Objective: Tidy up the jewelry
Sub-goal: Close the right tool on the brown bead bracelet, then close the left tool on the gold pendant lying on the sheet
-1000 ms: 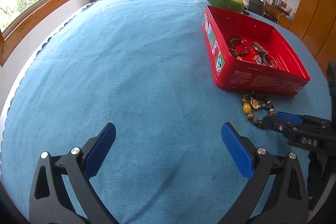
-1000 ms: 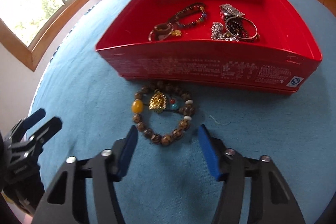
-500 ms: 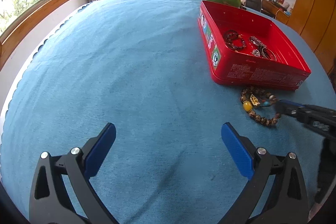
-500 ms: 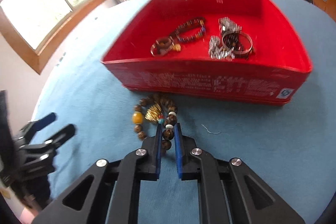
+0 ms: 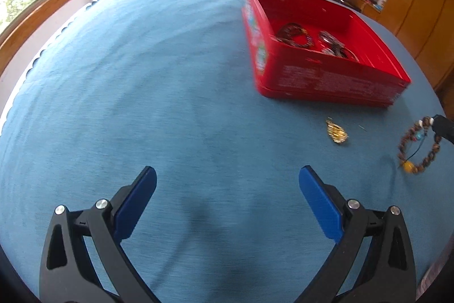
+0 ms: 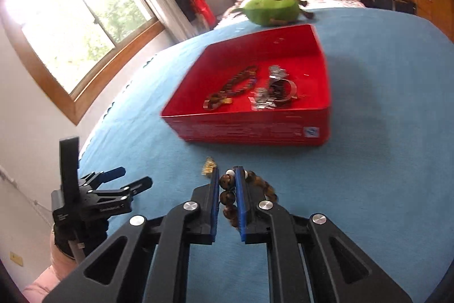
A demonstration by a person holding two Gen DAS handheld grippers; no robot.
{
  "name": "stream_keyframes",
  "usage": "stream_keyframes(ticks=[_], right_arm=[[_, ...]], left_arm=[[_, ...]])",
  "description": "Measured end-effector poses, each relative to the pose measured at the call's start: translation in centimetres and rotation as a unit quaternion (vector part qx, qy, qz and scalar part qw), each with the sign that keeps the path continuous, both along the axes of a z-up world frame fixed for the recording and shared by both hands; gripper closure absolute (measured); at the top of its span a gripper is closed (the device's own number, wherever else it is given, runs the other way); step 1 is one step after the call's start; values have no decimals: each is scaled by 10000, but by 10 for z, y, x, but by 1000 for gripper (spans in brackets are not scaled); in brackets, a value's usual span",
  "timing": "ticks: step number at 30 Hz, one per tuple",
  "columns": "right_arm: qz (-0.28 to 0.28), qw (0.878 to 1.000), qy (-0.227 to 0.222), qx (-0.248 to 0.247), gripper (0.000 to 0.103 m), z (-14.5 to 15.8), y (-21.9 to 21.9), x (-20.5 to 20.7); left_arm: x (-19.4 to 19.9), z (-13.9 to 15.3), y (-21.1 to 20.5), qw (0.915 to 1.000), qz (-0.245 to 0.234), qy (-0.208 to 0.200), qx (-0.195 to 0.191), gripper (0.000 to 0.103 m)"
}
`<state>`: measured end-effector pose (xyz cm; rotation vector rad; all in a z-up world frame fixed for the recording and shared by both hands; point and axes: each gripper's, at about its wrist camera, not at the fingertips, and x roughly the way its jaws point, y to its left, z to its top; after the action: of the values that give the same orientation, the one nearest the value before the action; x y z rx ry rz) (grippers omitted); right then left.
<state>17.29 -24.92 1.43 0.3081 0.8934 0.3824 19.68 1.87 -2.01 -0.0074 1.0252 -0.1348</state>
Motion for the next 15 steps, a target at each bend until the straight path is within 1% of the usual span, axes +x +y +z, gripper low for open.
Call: stream_keyframes(ticks=[3,6,10,13,15], right_arm=[[-184,9996,210,25,92,-14,-16,5],[-275,9988,394,21,92,-26,-28,9],[-375,9974,602,-98,92,-44,-39,12],[-435,9962,726,-189,92,-52,-42,15],[-414,9957,808,-161,92,-57,-43,17]], left_arm=[[6,-2,-17,9996,-142,159,-169,3],[16,-1,-36,9991,-135,291,-264,3],[37,-6,-62,9967,-192,625,-488,4],[45,-12,-77,9962,-197,718,-447,5],[50,-17,-86,9959,-251,779,-379,12]])
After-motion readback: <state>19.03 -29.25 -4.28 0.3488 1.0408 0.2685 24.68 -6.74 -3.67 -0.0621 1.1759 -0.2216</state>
